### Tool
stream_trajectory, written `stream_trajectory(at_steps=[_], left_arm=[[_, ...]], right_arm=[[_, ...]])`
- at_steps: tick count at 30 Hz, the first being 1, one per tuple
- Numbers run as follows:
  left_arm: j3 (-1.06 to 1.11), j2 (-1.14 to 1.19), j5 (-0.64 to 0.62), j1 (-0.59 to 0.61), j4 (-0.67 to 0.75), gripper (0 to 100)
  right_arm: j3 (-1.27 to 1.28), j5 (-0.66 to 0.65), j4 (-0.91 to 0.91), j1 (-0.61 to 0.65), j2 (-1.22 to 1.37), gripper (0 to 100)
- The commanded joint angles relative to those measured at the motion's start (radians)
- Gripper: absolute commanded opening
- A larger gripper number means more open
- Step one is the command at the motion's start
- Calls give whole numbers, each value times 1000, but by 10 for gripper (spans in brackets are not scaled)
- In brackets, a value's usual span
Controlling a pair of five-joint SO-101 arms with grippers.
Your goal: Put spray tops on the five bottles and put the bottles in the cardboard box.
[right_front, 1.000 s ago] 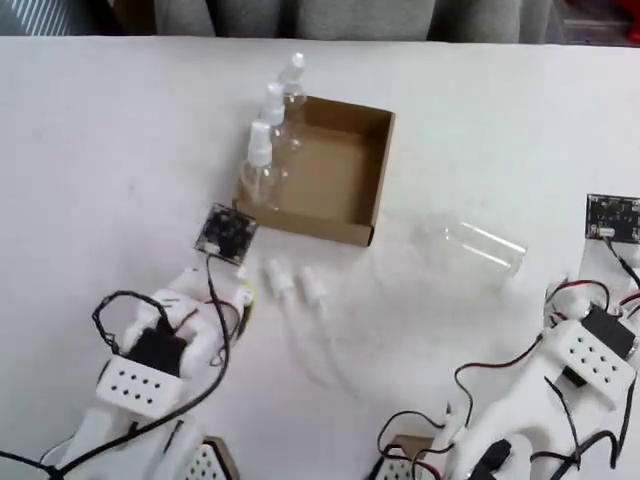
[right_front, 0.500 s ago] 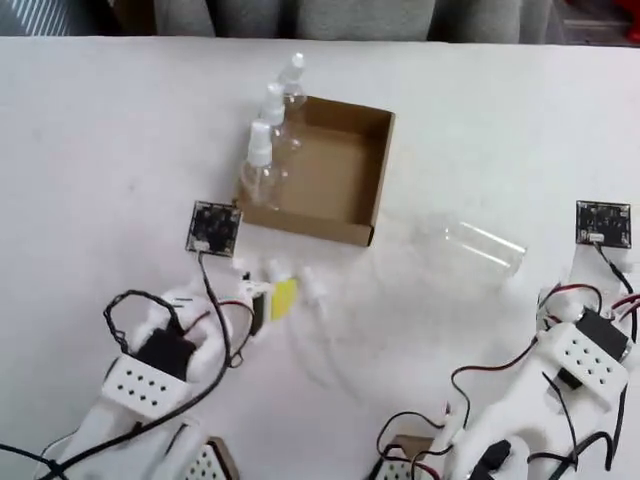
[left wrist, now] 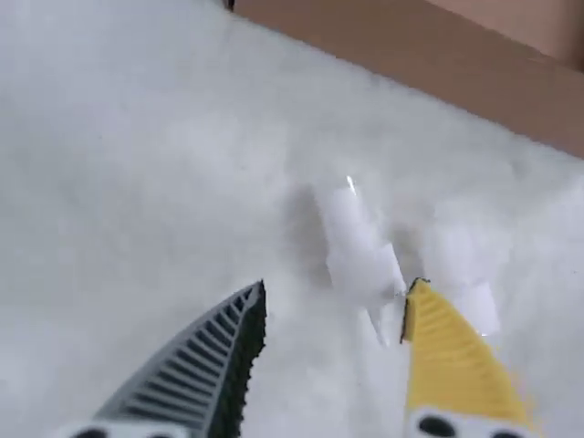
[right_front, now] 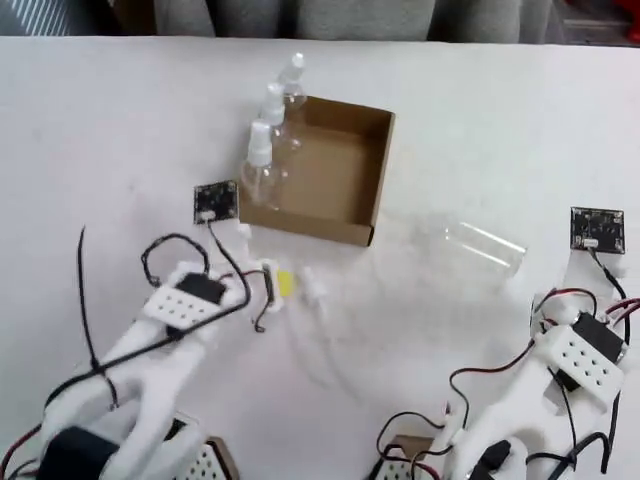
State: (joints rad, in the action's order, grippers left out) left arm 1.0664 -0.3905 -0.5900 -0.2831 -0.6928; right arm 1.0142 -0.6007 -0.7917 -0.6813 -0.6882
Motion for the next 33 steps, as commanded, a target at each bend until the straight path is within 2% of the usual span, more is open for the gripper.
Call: stream_trajectory(at_steps=[1, 7, 9, 12, 15, 19, 25, 28, 33], left_arm=[[-91, 113, -18, 1, -8, 245], [-147, 234, -15, -2, -9, 233], [-147, 232, -15, -2, -9, 169], [-146, 223, -14, -2, -3, 13], [-144, 219, -14, -1, -3, 61], [-144, 219, -14, -1, -6, 16], [-144, 217, -12, 2, -9, 29], [-147, 217, 14, 7, -35, 81], [-152, 216, 43, 2, -117, 316]], right_arm=[[-9, -9, 19, 8, -28, 20], [-8, -9, 19, 2, -25, 21], [-8, -9, 19, 1, -24, 21], [-6, -9, 19, 1, -24, 21], [-6, -9, 19, 1, -24, 21], [-6, -9, 18, 1, -24, 20], [-6, -9, 16, 1, -24, 21], [-6, -9, 16, 4, -24, 21], [-6, -9, 16, 8, -24, 21]])
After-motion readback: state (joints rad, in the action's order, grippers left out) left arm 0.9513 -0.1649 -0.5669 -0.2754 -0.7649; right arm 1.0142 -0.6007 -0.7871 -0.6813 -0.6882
